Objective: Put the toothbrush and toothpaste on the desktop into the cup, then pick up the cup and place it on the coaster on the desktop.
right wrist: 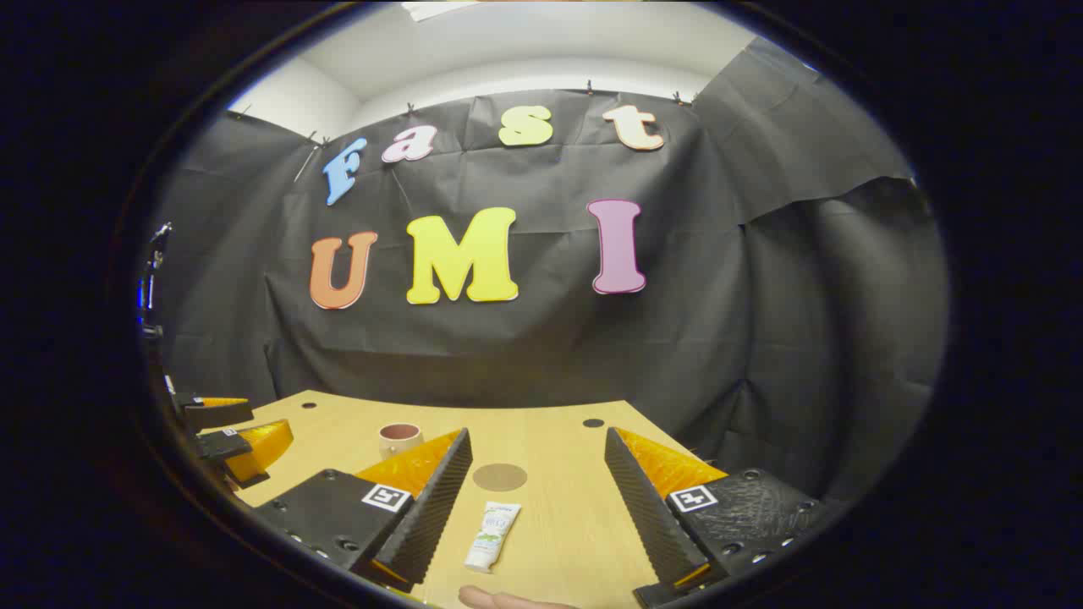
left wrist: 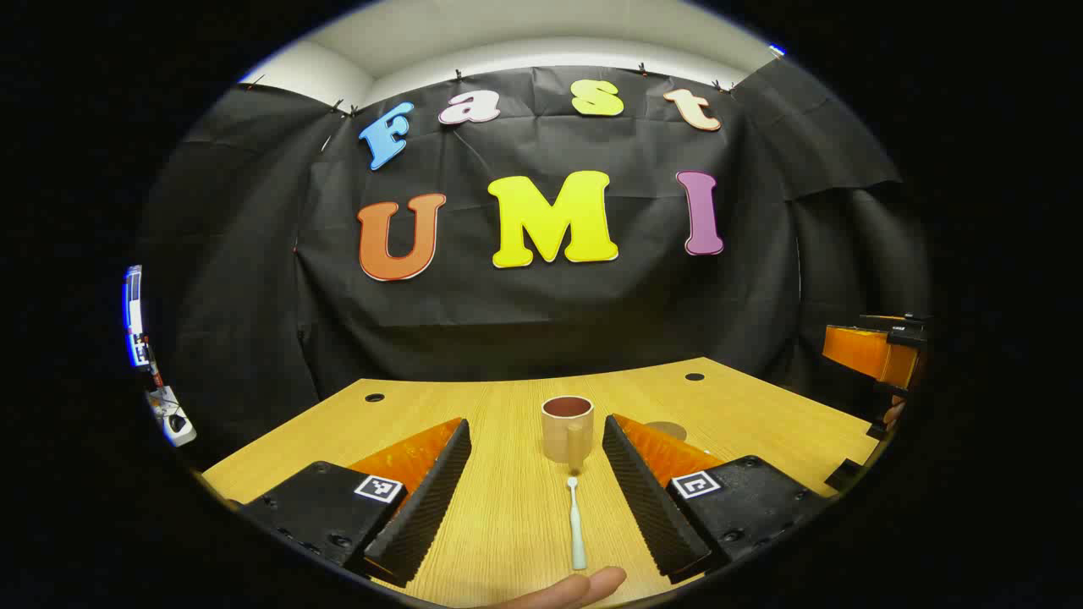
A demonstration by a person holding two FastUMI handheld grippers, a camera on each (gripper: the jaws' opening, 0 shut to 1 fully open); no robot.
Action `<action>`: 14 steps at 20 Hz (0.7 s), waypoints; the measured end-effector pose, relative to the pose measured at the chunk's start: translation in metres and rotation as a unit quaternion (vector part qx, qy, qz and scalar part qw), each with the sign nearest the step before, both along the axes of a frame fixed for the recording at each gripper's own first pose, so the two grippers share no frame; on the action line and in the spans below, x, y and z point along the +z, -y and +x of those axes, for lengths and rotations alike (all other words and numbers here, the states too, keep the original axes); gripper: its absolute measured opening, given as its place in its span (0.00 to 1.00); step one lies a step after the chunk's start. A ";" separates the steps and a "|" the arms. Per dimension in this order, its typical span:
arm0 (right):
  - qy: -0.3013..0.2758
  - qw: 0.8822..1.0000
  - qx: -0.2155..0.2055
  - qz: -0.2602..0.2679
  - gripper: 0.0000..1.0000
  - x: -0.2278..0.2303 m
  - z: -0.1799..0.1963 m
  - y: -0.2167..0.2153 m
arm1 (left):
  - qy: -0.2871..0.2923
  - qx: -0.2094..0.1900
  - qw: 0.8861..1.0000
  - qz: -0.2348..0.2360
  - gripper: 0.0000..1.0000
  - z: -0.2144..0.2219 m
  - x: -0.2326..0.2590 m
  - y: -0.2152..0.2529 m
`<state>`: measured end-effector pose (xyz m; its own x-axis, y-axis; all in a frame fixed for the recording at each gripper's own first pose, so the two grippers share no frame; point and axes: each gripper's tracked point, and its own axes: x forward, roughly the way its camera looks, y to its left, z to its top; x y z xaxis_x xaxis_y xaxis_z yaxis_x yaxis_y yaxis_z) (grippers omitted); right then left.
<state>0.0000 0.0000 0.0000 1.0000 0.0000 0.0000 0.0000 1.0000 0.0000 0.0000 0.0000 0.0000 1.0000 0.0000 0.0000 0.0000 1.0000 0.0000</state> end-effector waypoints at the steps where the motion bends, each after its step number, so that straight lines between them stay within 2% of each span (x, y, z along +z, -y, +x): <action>1: 0.000 1.000 -0.001 -0.001 0.96 0.000 0.000 0.000 | -0.003 0.001 1.000 -0.003 0.99 0.000 -0.002 0.000; 9: -0.015 1.000 0.009 -0.005 0.95 -0.004 -0.003 -0.005 | -0.010 0.001 1.000 0.000 0.99 0.005 -0.011 -0.001; 10: -0.016 1.000 0.008 -0.005 0.97 -0.005 -0.003 -0.005 | -0.014 -0.001 1.000 -0.002 0.99 0.007 -0.015 0.000; 12: -0.023 1.000 0.005 -0.006 0.95 -0.008 -0.002 -0.005 | -0.034 -0.001 0.999 -0.010 0.99 0.015 -0.031 0.002; 13: -0.029 1.000 0.006 -0.005 0.97 -0.011 -0.002 -0.005 | -0.053 -0.002 0.998 -0.015 0.99 0.023 -0.043 0.005; 14: -0.042 0.999 0.007 -0.005 0.95 -0.018 -0.002 -0.005 | -0.084 -0.001 0.996 -0.015 0.99 0.030 -0.061 0.008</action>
<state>-0.0019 0.0053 -0.0185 0.9963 0.0127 -0.0848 -0.0136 0.9999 -0.0102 0.0297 -0.0081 -0.0615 0.9860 -0.0050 -0.1665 -0.0001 0.9995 -0.0303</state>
